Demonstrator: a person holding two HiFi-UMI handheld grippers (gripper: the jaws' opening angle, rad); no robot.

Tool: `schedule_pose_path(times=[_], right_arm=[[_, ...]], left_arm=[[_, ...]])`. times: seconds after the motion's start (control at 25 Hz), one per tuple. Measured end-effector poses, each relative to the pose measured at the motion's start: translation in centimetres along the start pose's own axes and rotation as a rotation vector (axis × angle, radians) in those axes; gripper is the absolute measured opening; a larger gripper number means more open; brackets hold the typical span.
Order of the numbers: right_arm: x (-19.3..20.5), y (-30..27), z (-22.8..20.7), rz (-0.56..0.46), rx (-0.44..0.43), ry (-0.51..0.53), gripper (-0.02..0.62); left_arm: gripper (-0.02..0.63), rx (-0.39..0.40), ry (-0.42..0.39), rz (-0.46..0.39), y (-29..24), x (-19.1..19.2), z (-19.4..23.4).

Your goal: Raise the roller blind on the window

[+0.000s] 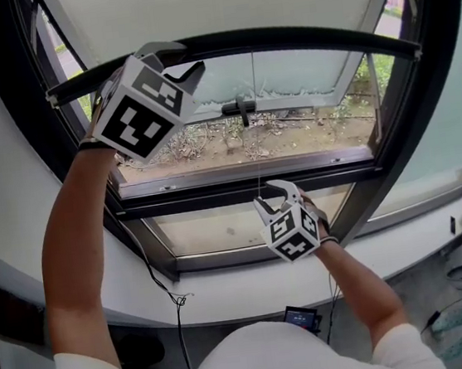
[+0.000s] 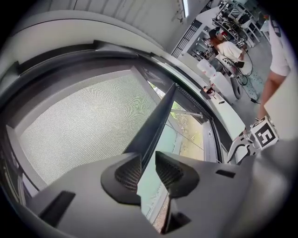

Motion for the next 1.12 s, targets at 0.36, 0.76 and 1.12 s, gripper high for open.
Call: schedule_pose_path(times=[0.36,0.76,1.12], right_arm=[[1.2,-1.9,-0.1,0.047,-0.019,-0.036,0.156],[0.6,-2.7,-0.6,0.047,-0.006,-0.035,0.156],[-0.8,-4.2,-2.2,0.034,-0.016,-0.116,0.156]], left_arm=[[0.104,-0.004,-0.013,0.000,-0.2,-0.7,0.8],[0.104,-0.015,-0.034,-0.002,-0.4,-1.7,2.3],[0.104,-0.048,-0.070,-0.017,0.0,-3.3,4.1]])
Point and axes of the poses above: the fingertips, and each gripper's own axes: y backward along the fingers, z to its left, x out of its underside, the point moved 10 cm from there along y, backward along the fingers, and after that the axes turned 9 degrees about -x, right-handed, at the moved point
